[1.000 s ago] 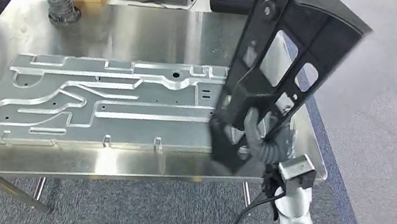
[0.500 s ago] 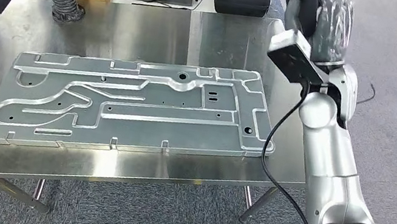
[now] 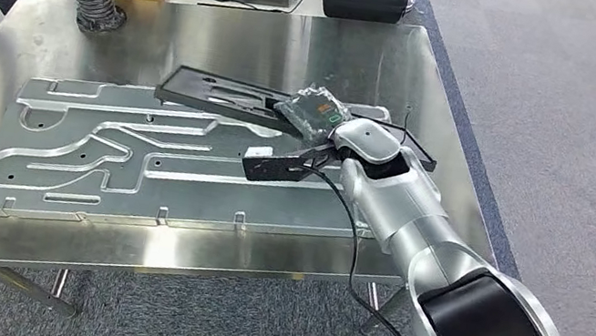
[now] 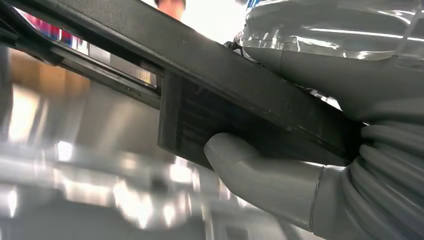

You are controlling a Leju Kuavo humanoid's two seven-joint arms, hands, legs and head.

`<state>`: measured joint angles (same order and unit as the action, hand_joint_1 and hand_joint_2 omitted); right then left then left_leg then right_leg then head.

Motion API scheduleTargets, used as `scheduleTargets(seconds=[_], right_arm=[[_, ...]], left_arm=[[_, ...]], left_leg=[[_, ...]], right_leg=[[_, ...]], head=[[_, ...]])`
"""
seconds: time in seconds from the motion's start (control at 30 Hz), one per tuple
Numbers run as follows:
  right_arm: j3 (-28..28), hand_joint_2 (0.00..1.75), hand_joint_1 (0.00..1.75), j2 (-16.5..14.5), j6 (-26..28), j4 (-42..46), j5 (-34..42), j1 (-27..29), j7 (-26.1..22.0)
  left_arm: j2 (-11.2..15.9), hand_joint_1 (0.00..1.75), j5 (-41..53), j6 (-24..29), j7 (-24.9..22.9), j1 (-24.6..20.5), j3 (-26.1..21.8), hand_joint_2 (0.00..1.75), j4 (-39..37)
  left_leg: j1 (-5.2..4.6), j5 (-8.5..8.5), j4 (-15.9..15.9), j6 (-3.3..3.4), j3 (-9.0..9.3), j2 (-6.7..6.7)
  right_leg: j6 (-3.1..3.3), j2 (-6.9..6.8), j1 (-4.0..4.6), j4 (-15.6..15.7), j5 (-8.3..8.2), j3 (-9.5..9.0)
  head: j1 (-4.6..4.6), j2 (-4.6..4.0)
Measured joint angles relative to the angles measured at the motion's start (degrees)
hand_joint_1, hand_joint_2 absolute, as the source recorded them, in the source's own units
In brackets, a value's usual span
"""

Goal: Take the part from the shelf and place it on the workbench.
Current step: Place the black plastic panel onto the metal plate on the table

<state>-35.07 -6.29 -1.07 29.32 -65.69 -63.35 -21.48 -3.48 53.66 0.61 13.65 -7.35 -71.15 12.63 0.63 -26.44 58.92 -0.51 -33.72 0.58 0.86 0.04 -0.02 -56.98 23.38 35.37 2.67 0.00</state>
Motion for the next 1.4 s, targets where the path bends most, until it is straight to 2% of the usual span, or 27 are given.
scheduleTargets(seconds=[0.03,0.1,0.13,0.17,0.2,0.23,0.3,0.33,0.37,0.5,0.57,0.63,0.67,0.7,0.73,0.8,0.87,0.93,1.0,1.07,1.1,1.17,1.2,1.23,1.3,1.33,1.4], right_arm=[[-0.7,1.75,1.75,-0.6,-0.2,-1.3,-0.2,0.1,0.1],[-2.1,1.75,1.75,-1.5,-0.3,-3.6,-0.5,0.5,0.2],[-2.7,1.75,1.75,-1.8,-0.3,-4.4,-0.7,0.8,0.2],[-3.2,1.75,1.75,-2.1,-0.2,-5.2,-0.8,1.3,0.3],[-3.7,1.75,1.75,-2.3,-0.1,-5.8,-0.9,1.6,0.4],[-4.0,1.75,1.75,-2.4,0.0,-6.3,-1.0,1.8,0.5],[-4.5,1.75,1.75,-2.7,0.2,-7.0,-1.1,1.9,0.9],[-4.7,1.75,1.75,-2.8,0.3,-7.2,-1.2,1.8,1.1],[-4.9,1.75,1.75,-2.9,0.4,-7.5,-1.2,1.8,1.3],[-5.7,1.75,1.75,-3.1,1.5,-8.4,-1.6,2.0,1.4],[-6.0,1.75,1.75,-3.1,2.3,-8.7,-2.0,2.1,1.4],[-6.5,1.75,1.75,-3.1,2.9,-9.0,-2.5,2.5,1.3],[-6.7,1.75,1.75,-3.1,3.0,-9.2,-2.7,2.8,1.3],[-6.9,1.75,1.75,-3.1,3.1,-9.5,-2.9,3.1,1.2],[-7.1,1.75,1.75,-3.1,3.2,-9.6,-3.1,3.3,1.1],[-7.3,0.87,0.87,-3.1,3.4,-9.8,-3.4,3.4,1.1],[-7.7,0.00,0.00,-3.1,3.5,-10.0,-3.6,3.3,1.0],[-8.0,0.00,0.00,-3.1,3.6,-10.2,-3.8,3.4,0.8],[-8.2,0.00,0.00,-3.2,3.6,-10.4,-4.0,3.6,0.5],[-8.4,0.00,0.00,-3.3,3.6,-10.6,-4.0,3.6,0.2],[-8.5,0.00,0.00,-3.4,3.6,-10.7,-4.0,3.8,0.2],[-8.6,0.00,0.00,-3.4,3.7,-10.9,-4.0,4.3,0.0],[-8.6,0.00,0.00,-3.4,3.8,-11.0,-4.0,4.6,-0.1],[-8.6,0.00,0.00,-3.4,4.0,-11.2,-3.9,4.9,-0.2],[-8.6,0.00,0.00,-3.4,4.4,-11.3,-3.7,5.1,-0.6],[-8.6,0.00,0.00,-3.4,4.7,-11.3,-3.3,5.1,-0.8],[-8.6,0.00,0.00,-3.3,5.9,-11.3,-2.1,5.2,-1.9]], left_arm=[[0.0,0.00,0.0,0.0,-0.1,0.0,0.0,0.00,0.0],[-0.1,0.00,0.1,0.1,-0.2,0.1,0.0,0.00,0.0],[-0.1,0.00,0.2,0.1,-0.2,0.1,0.0,0.00,0.0],[0.0,0.00,0.3,0.2,-0.2,0.1,0.0,0.00,0.0],[0.0,0.00,0.3,0.2,-0.2,0.1,0.0,0.00,0.0],[0.0,0.00,0.4,0.3,-0.2,0.1,0.1,0.00,0.0],[0.1,0.00,0.5,0.3,-0.2,0.1,0.3,0.00,0.0],[0.1,0.00,0.5,0.3,-0.2,0.0,0.4,0.00,0.0],[0.0,0.00,0.6,0.4,-0.1,-0.1,0.5,0.00,0.0],[0.0,0.00,0.7,0.3,0.3,-0.2,1.0,0.00,0.0],[0.0,0.00,1.0,0.1,0.6,-0.3,1.2,0.00,0.0],[0.0,0.00,1.1,0.0,0.9,-0.5,1.4,0.00,0.0],[0.0,0.00,1.2,0.0,1.0,-0.5,1.4,0.00,0.0],[0.0,0.00,1.4,0.0,1.2,-0.5,1.5,0.00,0.0],[0.0,0.00,1.5,-0.1,1.4,-0.5,1.6,0.00,0.0],[-0.1,0.00,1.6,-0.2,1.8,-0.5,1.9,0.87,0.0],[-0.3,0.00,1.5,-0.3,2.1,-0.6,2.1,1.75,0.0],[-0.4,0.00,1.4,-0.4,2.2,-0.5,2.2,1.75,0.0],[-0.3,0.00,1.2,-0.4,2.2,-0.5,2.3,1.75,0.0],[-0.3,0.00,1.2,-0.5,2.2,-0.4,2.3,1.75,0.0],[-0.3,0.00,1.2,-0.5,2.2,-0.3,2.3,1.75,0.0],[-0.3,0.00,1.4,-0.5,2.2,-0.2,2.4,0.87,0.0],[-0.3,0.00,1.5,-0.4,2.3,0.0,2.4,0.44,0.0],[-0.2,0.00,1.6,-0.3,2.4,0.1,2.4,0.00,0.0],[-0.2,0.00,1.6,-0.1,2.5,0.1,2.4,0.00,0.0],[-0.3,0.00,1.6,-0.1,2.5,0.0,2.4,0.00,0.0],[-0.3,0.00,1.7,0.0,2.4,-0.1,2.5,0.00,0.0]], left_leg=[[0.00,-1.27,2.3,-0.19,-1.00,-0.09],[0.15,-4.61,9.8,-0.47,-4.76,-0.20],[0.21,-5.58,13.2,-0.64,-6.70,-0.21],[0.27,-5.57,15.0,-0.80,-7.95,-0.22],[0.36,-4.41,14.5,-0.93,-8.16,-0.23],[0.49,-2.34,11.9,-1.03,-7.26,-0.26],[0.70,1.28,4.4,-1.09,-4.07,-0.30],[0.73,2.06,1.9,-0.92,-2.96,-0.27],[0.69,2.14,0.8,-0.70,-2.44,-0.23],[0.60,2.07,0.6,0.67,-2.38,-0.15],[0.73,2.15,0.4,1.18,-2.23,-0.20],[0.65,2.09,0.3,1.42,-2.22,-0.23],[0.60,2.06,0.4,1.47,-2.19,-0.23],[0.54,2.03,0.4,1.51,-2.13,-0.21],[0.46,2.00,0.4,1.51,-2.01,-0.19],[0.32,1.90,0.3,1.44,-1.70,-0.15],[0.23,1.81,0.3,1.13,-1.62,-0.15],[0.25,1.85,0.0,0.57,-1.57,-0.20],[0.21,1.67,-0.1,-0.01,-1.38,-0.27],[0.15,-0.35,2.8,-0.39,-2.44,-0.31],[0.24,-2.18,6.1,-0.55,-3.88,-0.31],[0.37,-5.28,13.4,-0.91,-7.34,-0.32],[0.44,-5.55,15.3,-1.09,-8.27,-0.32],[0.49,-4.60,14.7,-1.20,-8.02,-0.33],[0.66,-0.70,7.5,-1.29,-4.53,-0.38],[0.61,0.65,3.8,-1.14,-2.62,-0.36],[0.49,1.48,0.0,-0.51,-0.73,-0.29]], right_leg=[[0.29,-0.03,-0.17,0.3,-0.06,-0.28],[0.70,-0.04,-0.14,0.4,0.07,-0.53],[0.74,0.02,-0.10,0.4,0.18,-0.56],[0.73,0.09,-0.10,0.2,0.33,-0.59],[0.63,0.15,-0.14,0.0,0.54,-0.62],[0.47,0.22,-0.21,-0.3,0.82,-0.67],[-0.08,0.32,-0.20,-1.2,1.58,-0.60],[-0.36,0.37,-0.12,-1.7,1.86,-0.46],[-0.61,0.41,0.00,-2.0,2.03,-0.31],[-1.59,0.37,-0.11,-2.8,2.74,0.08],[-2.14,0.29,-0.28,-7.4,5.36,2.21],[-2.45,0.26,-0.35,-14.9,8.41,6.01],[-2.47,0.25,-0.36,-17.5,8.95,7.41],[-2.35,0.26,-0.34,-18.0,8.41,7.82],[-2.08,0.26,-0.27,-16.1,6.88,7.09],[-1.06,0.25,0.10,-8.3,2.98,3.40],[-0.25,0.15,0.59,-2.7,1.15,0.75],[0.00,0.11,0.86,-1.6,1.10,0.36],[0.26,0.12,0.54,-0.8,0.72,-0.12],[0.59,0.03,0.07,0.2,0.22,-0.75],[0.70,-0.01,0.04,0.5,0.14,-0.91],[0.79,-0.02,0.09,0.4,0.17,-0.90],[0.78,0.00,0.10,0.3,0.23,-0.88],[0.70,0.05,0.08,0.2,0.31,-0.87],[0.36,0.16,-0.07,-0.4,0.68,-0.88],[0.07,0.24,-0.01,-0.7,0.92,-0.79],[-0.50,0.37,0.15,-1.3,1.19,-0.57]], head=[[0.00,0.00],[0.00,0.00],[0.00,0.00],[0.00,0.00],[0.00,0.00],[0.00,0.00],[0.00,0.00],[0.00,0.00],[-0.01,0.00],[-0.01,0.00],[-0.02,0.00],[-0.02,0.00],[-0.02,0.00],[-0.02,0.00],[-0.02,0.00],[-0.02,0.00],[-0.02,0.00],[-0.02,0.00],[-0.02,0.00],[-0.01,0.00],[-0.01,0.00],[-0.01,0.00],[-0.01,0.00],[-0.01,0.00],[0.00,0.00],[0.00,0.00],[-0.01,0.00]])
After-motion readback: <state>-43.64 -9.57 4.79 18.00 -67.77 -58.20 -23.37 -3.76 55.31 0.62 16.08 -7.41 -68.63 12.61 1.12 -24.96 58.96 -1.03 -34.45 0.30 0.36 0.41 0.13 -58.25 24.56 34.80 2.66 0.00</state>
